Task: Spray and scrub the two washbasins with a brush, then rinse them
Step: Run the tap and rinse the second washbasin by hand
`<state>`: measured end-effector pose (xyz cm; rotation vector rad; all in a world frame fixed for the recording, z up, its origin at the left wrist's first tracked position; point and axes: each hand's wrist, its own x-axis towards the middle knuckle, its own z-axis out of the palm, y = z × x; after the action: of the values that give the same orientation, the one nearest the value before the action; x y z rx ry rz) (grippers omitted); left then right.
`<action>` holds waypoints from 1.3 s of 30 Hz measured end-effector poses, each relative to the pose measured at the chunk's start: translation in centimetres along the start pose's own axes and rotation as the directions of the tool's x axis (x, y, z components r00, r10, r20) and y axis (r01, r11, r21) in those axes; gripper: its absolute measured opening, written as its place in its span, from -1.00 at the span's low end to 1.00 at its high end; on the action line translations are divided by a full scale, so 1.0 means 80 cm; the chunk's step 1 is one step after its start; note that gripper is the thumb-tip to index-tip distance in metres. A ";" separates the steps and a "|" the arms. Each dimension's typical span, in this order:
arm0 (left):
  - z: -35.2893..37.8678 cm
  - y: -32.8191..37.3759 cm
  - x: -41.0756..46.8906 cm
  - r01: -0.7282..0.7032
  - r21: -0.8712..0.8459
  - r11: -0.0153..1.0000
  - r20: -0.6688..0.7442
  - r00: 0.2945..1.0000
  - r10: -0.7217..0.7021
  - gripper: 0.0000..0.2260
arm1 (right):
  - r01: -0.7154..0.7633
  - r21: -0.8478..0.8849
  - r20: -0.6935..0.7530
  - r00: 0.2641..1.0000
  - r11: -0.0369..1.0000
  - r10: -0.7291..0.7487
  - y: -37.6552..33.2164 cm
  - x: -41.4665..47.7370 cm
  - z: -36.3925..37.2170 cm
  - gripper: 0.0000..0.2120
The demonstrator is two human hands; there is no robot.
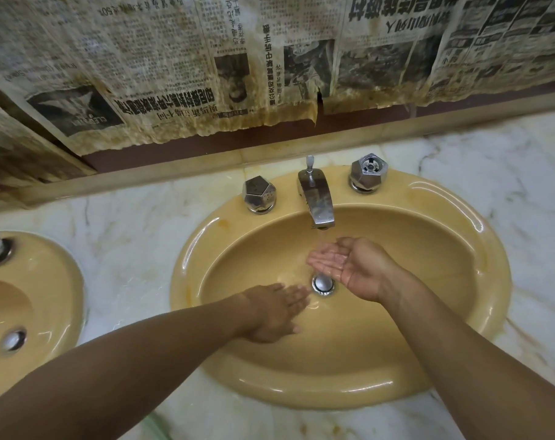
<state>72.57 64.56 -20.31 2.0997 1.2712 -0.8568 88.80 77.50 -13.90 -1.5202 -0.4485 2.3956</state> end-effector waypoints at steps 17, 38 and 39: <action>-0.062 -0.052 -0.029 0.260 0.506 0.822 0.012 0.951 -0.308 -0.31 | -0.011 0.403 0.110 0.993 0.915 -0.036 0.007 -0.020 0.009 -0.42; -0.097 -0.050 -0.025 0.295 0.703 0.647 -0.156 0.952 -0.265 -0.25 | -0.032 0.450 0.140 0.989 0.892 -0.036 0.017 -0.019 -0.001 -0.45; -0.089 -0.049 -0.029 0.311 0.664 0.679 -0.144 0.945 -0.292 -0.23 | -0.027 0.450 0.145 0.989 0.893 -0.043 0.016 -0.020 -0.003 -0.44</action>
<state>69.92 69.98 -14.38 2.4716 1.5002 -1.6650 89.58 75.76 -13.19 -1.1329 0.0800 2.3948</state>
